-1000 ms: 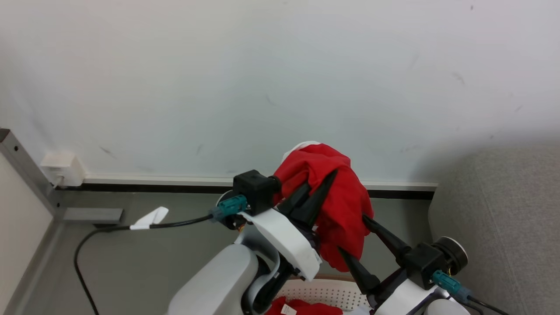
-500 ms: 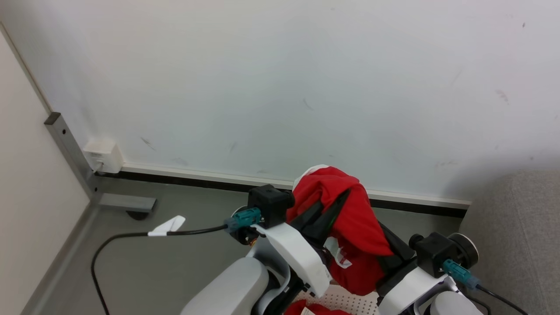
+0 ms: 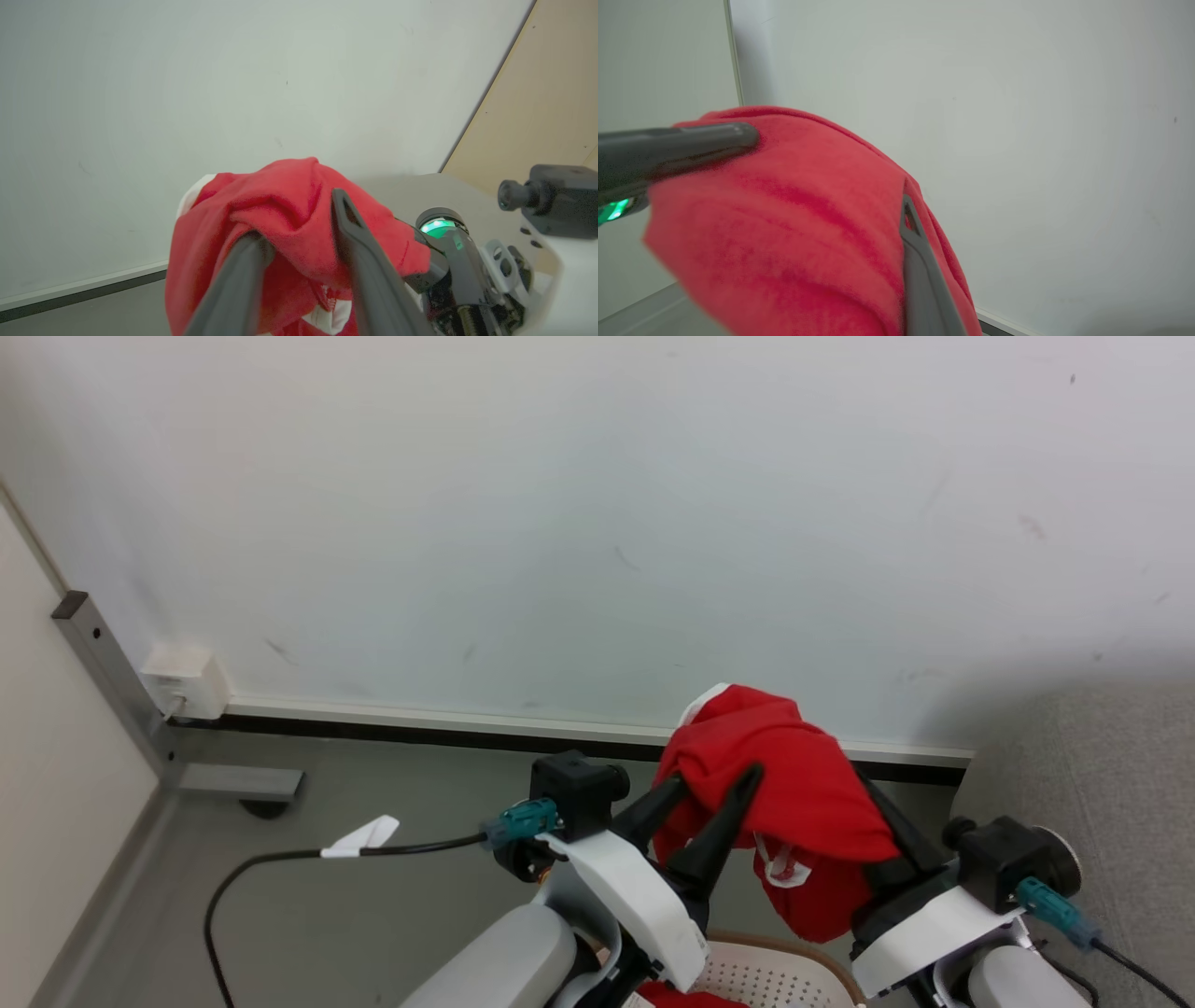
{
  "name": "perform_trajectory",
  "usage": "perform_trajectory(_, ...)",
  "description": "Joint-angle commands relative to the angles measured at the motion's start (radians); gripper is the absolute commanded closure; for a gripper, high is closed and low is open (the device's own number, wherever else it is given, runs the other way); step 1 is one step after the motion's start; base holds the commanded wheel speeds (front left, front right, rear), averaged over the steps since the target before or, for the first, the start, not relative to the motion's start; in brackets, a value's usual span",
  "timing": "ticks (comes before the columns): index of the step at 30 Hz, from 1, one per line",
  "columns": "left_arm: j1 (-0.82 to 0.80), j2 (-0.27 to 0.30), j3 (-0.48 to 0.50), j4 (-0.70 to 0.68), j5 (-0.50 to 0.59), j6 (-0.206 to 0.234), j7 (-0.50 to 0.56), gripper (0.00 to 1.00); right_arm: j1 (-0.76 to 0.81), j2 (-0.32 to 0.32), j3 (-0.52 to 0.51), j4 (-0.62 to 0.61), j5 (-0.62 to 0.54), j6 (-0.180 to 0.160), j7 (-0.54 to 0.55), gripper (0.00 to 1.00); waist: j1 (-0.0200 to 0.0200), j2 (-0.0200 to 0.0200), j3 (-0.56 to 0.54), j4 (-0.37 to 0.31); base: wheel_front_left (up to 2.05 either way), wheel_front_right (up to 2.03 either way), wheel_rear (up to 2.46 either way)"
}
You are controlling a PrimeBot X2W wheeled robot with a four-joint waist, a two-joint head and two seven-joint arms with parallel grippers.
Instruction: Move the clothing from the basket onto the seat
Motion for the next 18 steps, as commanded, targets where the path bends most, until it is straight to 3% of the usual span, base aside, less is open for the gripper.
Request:
perform_trajectory(1, 0.013, 0.004, 0.003, 0.000, -0.001, 0.002, -0.003, 0.00, 0.011, -0.012, -0.011, -0.007, -0.010, -0.002, -0.001, 1.00, 0.0000, -0.0001, 0.004, -0.012, 0.00, 0.00, 0.00)
perform_trajectory(10, 0.036, 0.018, -0.020, -0.014, 0.010, -0.002, -0.016, 0.00, 0.013, -0.064, -0.122, -0.064, -0.051, -0.002, -0.001, 1.00, 0.0000, -0.0001, 0.022, -0.110, 0.00, 0.00, 0.00)
perform_trajectory(18, 0.024, 0.053, -0.040, -0.009, 0.069, 0.000, -0.070, 0.00, 0.035, -0.112, -0.161, -0.119, -0.074, -0.002, -0.001, 1.00, 0.0000, -0.0001, 0.051, -0.252, 0.00, 0.00, 0.00)
